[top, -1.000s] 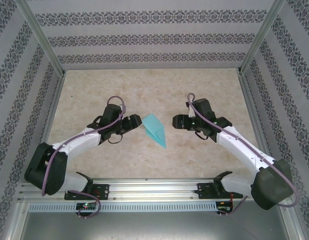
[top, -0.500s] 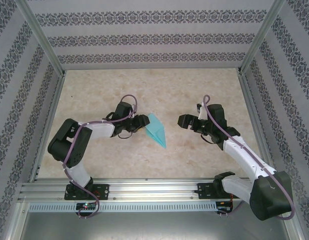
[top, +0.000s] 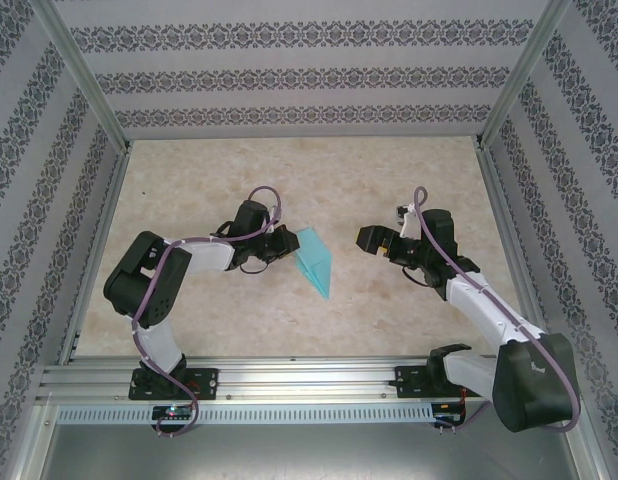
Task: Fold a paper plane with a square sheet of paper (fold left side to right side)
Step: Pick up the paper from the center of the table.
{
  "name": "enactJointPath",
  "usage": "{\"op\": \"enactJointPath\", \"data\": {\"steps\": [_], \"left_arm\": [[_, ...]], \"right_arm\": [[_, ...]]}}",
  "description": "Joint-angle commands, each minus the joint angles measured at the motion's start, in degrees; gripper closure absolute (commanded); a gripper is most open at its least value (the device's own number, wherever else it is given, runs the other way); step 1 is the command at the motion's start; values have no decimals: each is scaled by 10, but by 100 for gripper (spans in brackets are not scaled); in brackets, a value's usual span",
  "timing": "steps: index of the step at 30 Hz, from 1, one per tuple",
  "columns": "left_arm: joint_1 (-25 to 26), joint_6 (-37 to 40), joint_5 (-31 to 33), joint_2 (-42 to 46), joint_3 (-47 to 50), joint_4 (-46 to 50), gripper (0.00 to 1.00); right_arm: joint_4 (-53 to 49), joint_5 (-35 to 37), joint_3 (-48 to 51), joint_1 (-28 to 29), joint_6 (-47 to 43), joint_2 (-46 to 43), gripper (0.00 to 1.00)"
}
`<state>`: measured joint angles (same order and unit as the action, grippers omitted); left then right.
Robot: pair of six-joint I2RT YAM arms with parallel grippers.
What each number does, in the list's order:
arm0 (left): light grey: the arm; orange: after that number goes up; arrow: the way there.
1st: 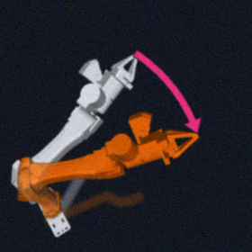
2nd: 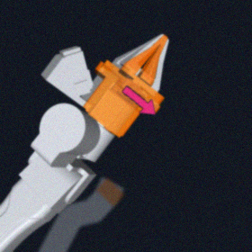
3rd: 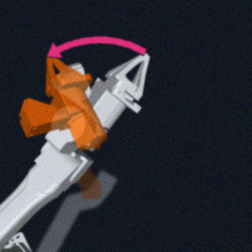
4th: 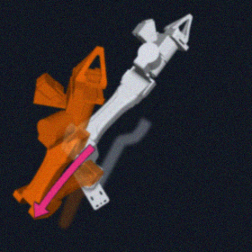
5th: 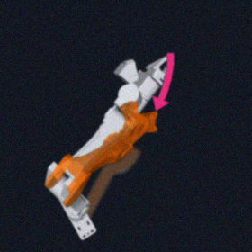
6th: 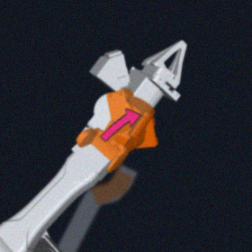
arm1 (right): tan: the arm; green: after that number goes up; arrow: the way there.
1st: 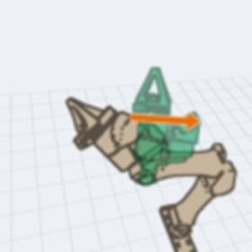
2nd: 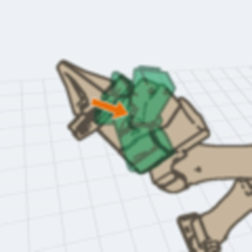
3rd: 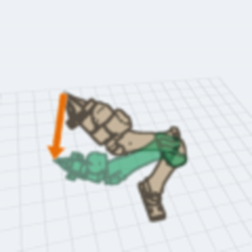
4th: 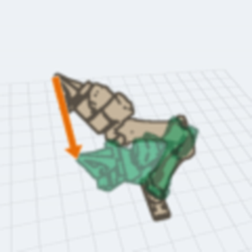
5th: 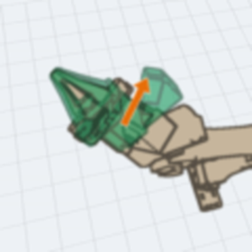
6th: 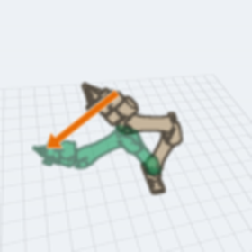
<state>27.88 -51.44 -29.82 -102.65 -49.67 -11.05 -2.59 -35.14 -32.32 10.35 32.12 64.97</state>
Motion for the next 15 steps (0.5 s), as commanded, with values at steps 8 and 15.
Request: {"op": "enactJointPath", "data": {"steps": [8,15], "left_arm": [[-7,111,-73,79,6,19,95],[-12,171,-133,126,11,44,96]], "right_arm": [[118,-118,3,-7,-24,103,8],[190,-192,-6,3,-37,167,26]]}}
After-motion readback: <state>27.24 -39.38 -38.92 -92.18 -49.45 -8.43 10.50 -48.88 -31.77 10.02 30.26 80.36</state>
